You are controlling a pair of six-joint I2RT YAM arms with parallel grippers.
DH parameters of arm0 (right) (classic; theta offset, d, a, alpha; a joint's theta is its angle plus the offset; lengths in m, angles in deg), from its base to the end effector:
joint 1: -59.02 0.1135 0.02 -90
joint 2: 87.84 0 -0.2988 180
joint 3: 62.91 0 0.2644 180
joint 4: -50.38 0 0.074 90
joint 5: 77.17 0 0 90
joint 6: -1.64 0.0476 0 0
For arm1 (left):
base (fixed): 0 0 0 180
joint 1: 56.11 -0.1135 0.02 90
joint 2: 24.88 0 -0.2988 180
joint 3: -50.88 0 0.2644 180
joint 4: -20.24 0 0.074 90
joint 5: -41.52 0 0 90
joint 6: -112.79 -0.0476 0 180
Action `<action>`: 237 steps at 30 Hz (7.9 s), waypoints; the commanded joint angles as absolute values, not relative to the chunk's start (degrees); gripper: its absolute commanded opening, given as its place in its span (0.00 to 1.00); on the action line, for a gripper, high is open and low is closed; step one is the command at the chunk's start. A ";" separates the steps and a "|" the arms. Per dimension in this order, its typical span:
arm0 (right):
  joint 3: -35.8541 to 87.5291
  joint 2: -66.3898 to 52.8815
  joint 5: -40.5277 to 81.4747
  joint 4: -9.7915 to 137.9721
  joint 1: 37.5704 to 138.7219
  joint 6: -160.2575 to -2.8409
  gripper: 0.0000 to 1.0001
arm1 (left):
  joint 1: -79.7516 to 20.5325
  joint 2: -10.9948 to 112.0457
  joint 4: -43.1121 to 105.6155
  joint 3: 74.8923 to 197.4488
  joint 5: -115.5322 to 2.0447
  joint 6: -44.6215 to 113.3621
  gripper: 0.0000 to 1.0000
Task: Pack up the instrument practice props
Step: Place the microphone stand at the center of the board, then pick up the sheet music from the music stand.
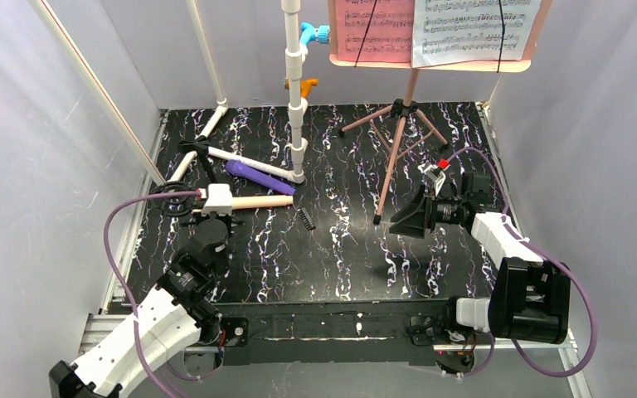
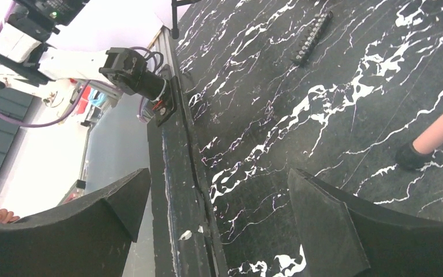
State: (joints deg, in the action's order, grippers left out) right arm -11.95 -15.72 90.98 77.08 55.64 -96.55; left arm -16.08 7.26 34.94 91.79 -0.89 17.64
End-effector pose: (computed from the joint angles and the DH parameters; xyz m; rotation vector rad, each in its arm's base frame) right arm 0.2334 0.0329 0.2403 -0.6694 1.8619 1.4521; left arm 0.1251 -0.0592 0.3018 0.0262 1.6453 0.2301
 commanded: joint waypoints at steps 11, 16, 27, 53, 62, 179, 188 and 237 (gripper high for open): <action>-9.58 -15.37 92.58 84.57 53.75 -105.50 0.98 | -51.49 13.45 14.43 87.04 -19.50 27.10 0.00; -9.80 -15.50 93.23 84.50 53.44 -105.50 0.98 | -59.64 18.68 6.17 84.87 -23.09 26.31 0.01; -9.87 -15.93 93.58 84.50 52.98 -105.50 0.98 | -59.80 17.81 5.22 83.30 -27.51 18.25 0.00; -10.42 -15.68 95.19 83.62 52.78 -105.06 1.00 | -63.22 27.58 -6.84 82.98 -17.68 22.44 0.27; -10.38 -15.76 95.45 83.37 52.78 -104.89 1.00 | -63.22 22.42 -1.98 80.83 -17.43 25.70 0.72; 54.29 -11.91 65.80 112.34 48.04 -111.95 1.00 | -30.27 4.02 47.59 102.58 -81.23 61.92 0.98; 62.15 -10.50 70.26 109.40 46.85 -103.08 1.00 | -30.27 5.51 46.35 103.70 -81.19 62.89 0.98; 4.81 -22.25 80.84 87.23 44.39 -102.98 1.00 | -8.64 98.13 21.97 206.69 -42.19 63.53 0.75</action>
